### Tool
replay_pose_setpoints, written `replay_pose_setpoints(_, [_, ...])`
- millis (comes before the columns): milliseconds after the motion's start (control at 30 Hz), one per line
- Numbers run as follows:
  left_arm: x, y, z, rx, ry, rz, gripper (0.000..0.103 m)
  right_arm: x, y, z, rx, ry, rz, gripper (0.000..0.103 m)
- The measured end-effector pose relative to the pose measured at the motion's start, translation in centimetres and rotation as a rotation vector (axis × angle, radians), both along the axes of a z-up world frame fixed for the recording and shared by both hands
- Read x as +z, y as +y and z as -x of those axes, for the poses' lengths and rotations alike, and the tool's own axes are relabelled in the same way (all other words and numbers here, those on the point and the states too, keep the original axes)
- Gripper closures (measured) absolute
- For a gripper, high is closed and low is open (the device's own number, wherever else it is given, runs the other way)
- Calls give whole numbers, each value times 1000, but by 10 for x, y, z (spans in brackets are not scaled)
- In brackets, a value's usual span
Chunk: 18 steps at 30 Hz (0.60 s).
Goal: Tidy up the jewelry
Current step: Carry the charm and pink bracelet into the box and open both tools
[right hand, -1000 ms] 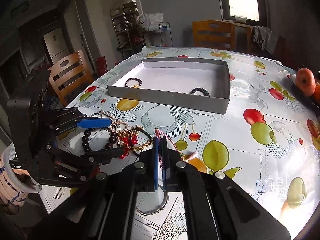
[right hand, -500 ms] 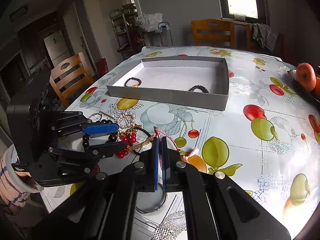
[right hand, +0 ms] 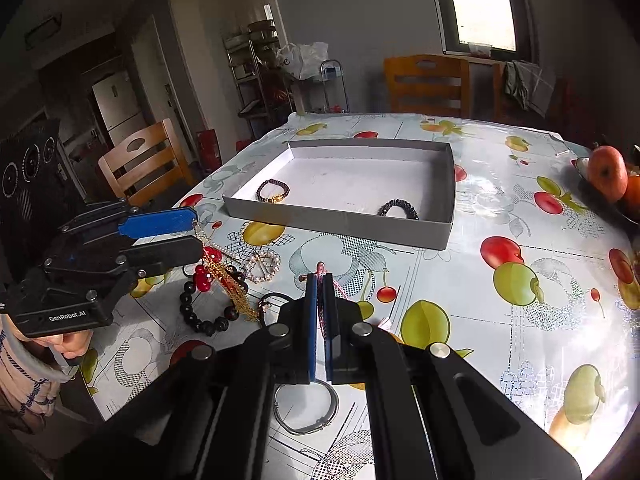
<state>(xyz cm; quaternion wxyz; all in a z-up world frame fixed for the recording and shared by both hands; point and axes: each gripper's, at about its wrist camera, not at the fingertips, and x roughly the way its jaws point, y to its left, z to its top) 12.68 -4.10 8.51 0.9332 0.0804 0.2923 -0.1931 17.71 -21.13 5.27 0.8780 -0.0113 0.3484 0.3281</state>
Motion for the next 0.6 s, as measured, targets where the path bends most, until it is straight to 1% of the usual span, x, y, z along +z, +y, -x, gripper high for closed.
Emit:
replay_pose_setpoints(133, [19,5,2,2,-23,18,67,15,-1,2,2,-23,-10,100])
replay_pose_setpoints(300, [31,10,-1,20,-44,11,67,39,0,2,0,-71,-9,100])
replay_pose_setpoints(400, [37,12,-8,31,-52,5,67,55,1,-4,-4,-103,-5,100])
replay_pose_setpoints(600, [52,26,-32,57,-64,25,67,83,10,-24,-5,-159,3,100])
